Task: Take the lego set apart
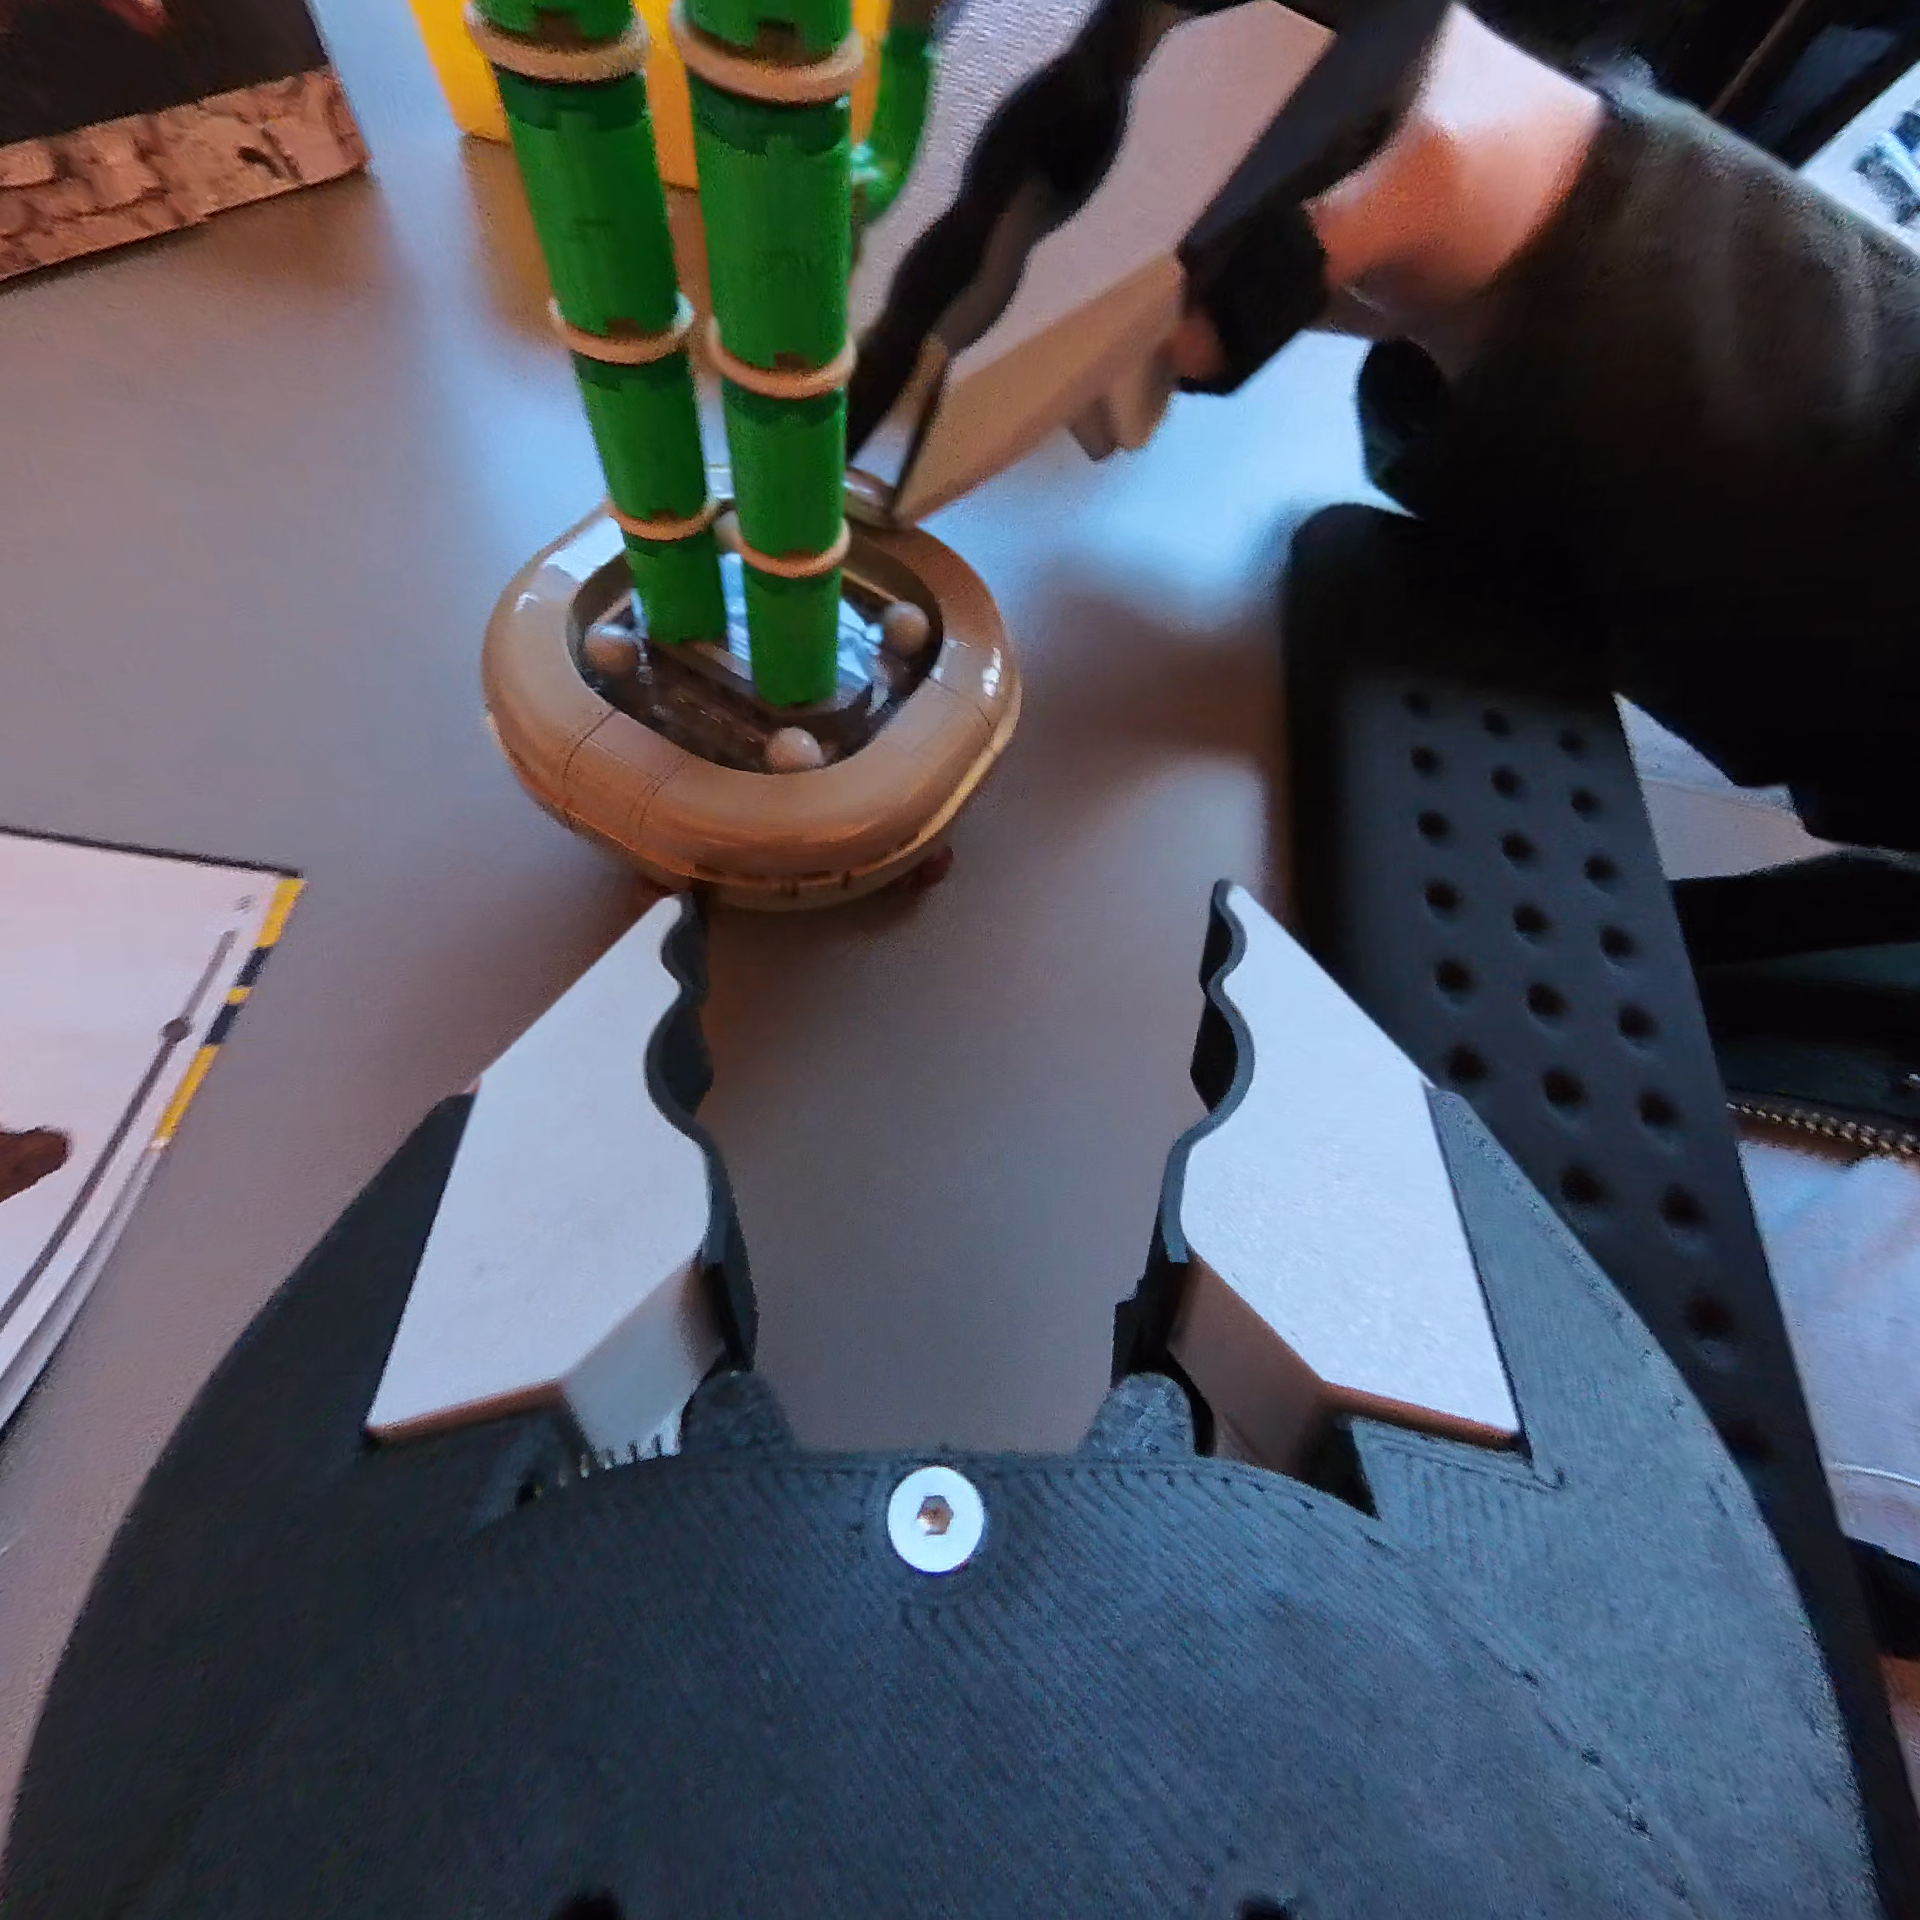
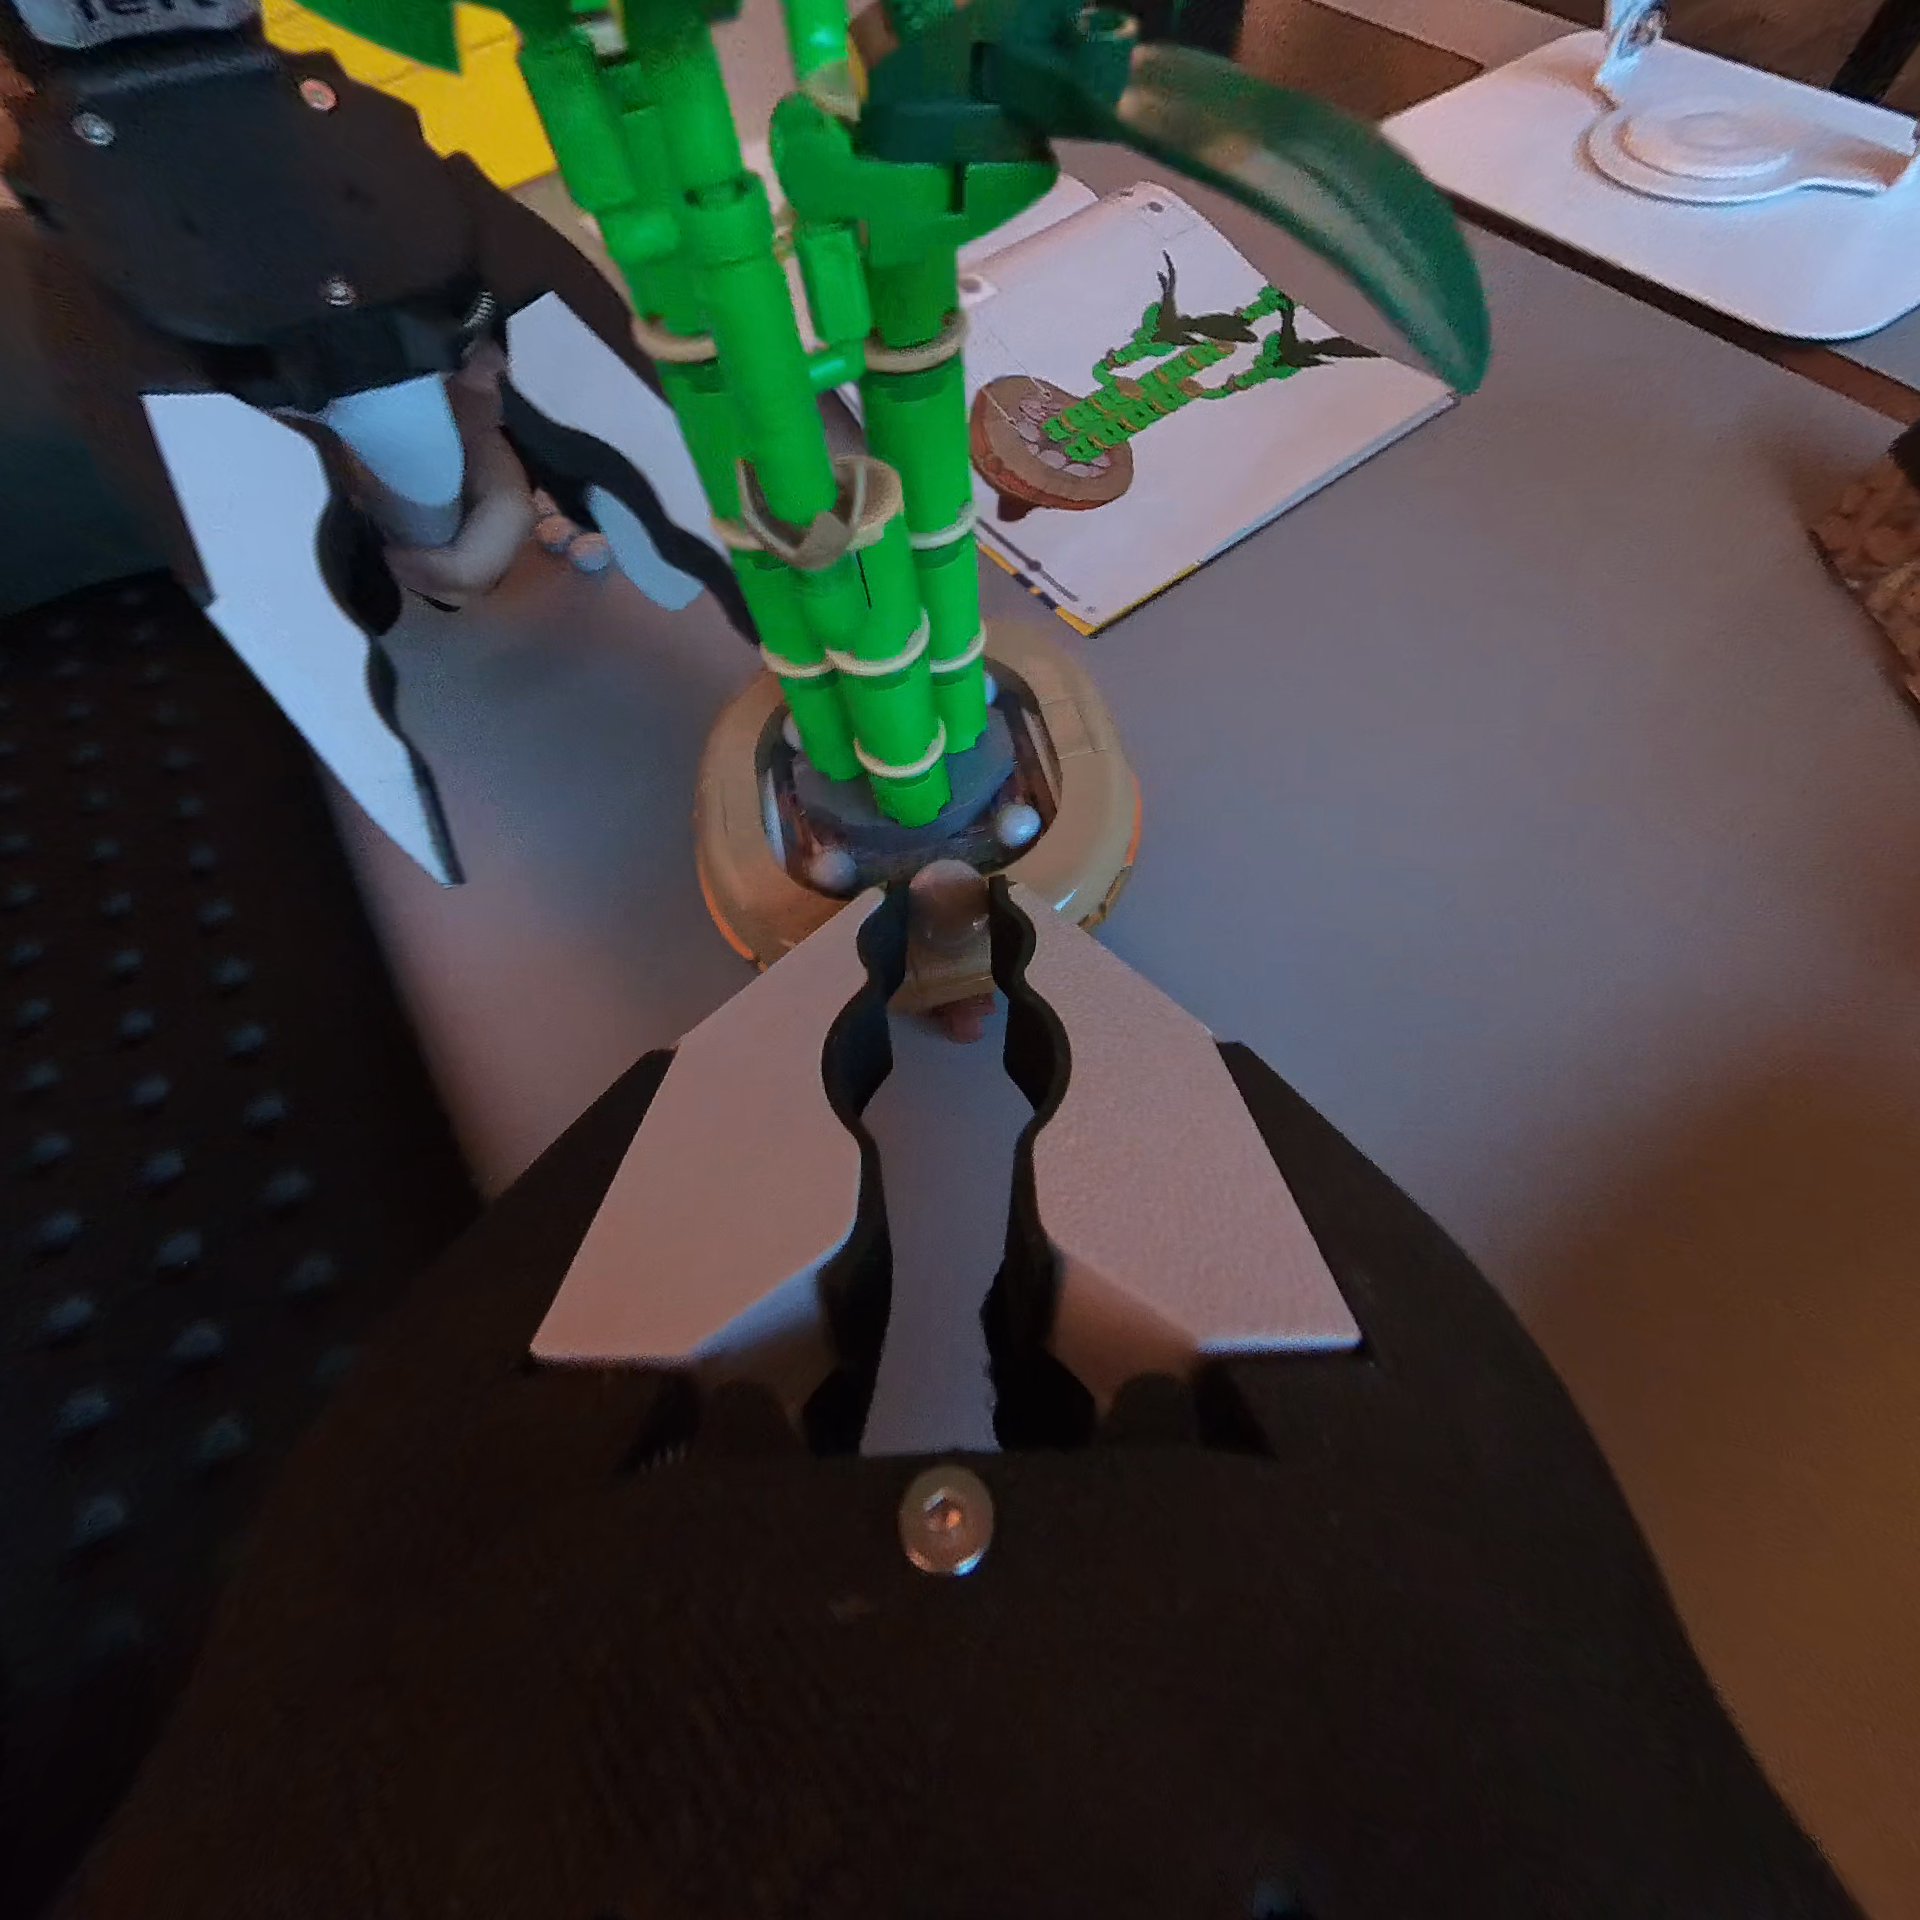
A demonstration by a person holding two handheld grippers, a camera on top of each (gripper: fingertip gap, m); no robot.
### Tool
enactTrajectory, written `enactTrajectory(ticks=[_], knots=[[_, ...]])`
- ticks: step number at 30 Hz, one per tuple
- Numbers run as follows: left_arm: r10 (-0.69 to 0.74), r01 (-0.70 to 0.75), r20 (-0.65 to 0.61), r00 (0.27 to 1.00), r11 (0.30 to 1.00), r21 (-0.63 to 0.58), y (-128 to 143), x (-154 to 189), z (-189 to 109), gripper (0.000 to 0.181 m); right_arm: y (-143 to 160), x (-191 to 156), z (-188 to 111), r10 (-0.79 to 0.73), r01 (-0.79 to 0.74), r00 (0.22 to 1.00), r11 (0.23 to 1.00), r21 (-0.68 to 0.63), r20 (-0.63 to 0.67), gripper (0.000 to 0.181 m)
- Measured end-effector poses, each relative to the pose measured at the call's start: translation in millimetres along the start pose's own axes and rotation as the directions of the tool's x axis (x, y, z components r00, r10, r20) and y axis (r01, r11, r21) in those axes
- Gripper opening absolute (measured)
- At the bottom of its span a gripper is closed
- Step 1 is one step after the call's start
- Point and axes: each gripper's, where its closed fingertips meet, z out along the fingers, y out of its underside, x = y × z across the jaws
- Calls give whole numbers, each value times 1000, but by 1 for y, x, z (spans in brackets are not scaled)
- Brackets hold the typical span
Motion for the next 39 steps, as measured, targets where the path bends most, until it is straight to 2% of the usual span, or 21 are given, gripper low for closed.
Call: enactTrajectory(ticks=[3,6,8,11,15,18,21,23,26,28,31,33,36,37,39], knots=[[36,-37,-65,997,999,-14,1,19,6,89,7,-5,-14,1,-1,1000,1000,-22,20,14],[57,-61,-122,991,998,-35,4,35,14,88,23,-45,-27,18,-10,983,999,-42,184,14],[67,-74,-133,989,996,-50,5,41,20,89,37,-61,-21,7,13,974,996,-91,226,14],[90,-99,-141,986,993,-62,7,45,29,90,62,-47,-6,-34,64,990,973,-222,135,15],[113,-123,-148,983,991,-61,6,48,33,93,48,-28,-2,-19,38,995,980,-195,99,14],[118,-125,-140,983,992,-37,1,46,23,92,42,-1,-7,-6,9,1000,978,-207,14,14],[134,-137,-112,985,990,-19,-3,38,3,92,37,22,-7,31,-41,998,977,-210,-54,15],[173,-177,-87,981,983,-44,0,27,-19,89,42,24,-10,32,-48,997,968,-247,-70,15],[182,-187,-41,982,968,-168,23,0,-65,77,43,1,-21,-10,0,999,970,-244,-41,14],[133,-130,3,991,972,-196,39,-20,-99,71,33,-36,-22,-83,89,996,979,-184,41,14],[15,-6,182,983,999,-51,33,-67,-145,67,9,-88,-5,-218,231,970,965,-121,112,14],[-79,54,225,971,992,115,16,-87,-171,62,-12,-112,20,-302,316,945,942,-117,125,15],[-194,103,234,953,931,350,-8,-105,-197,62,-40,-136,69,-335,358,927,924,-134,166,15],[-207,104,241,948,919,381,-9,-109,-202,60,-45,-137,86,-334,361,926,918,-162,174,14],[-201,91,271,941,925,369,-3,-115,-206,56,-50,-132,117,-333,371,924,900,-229,187,14]])
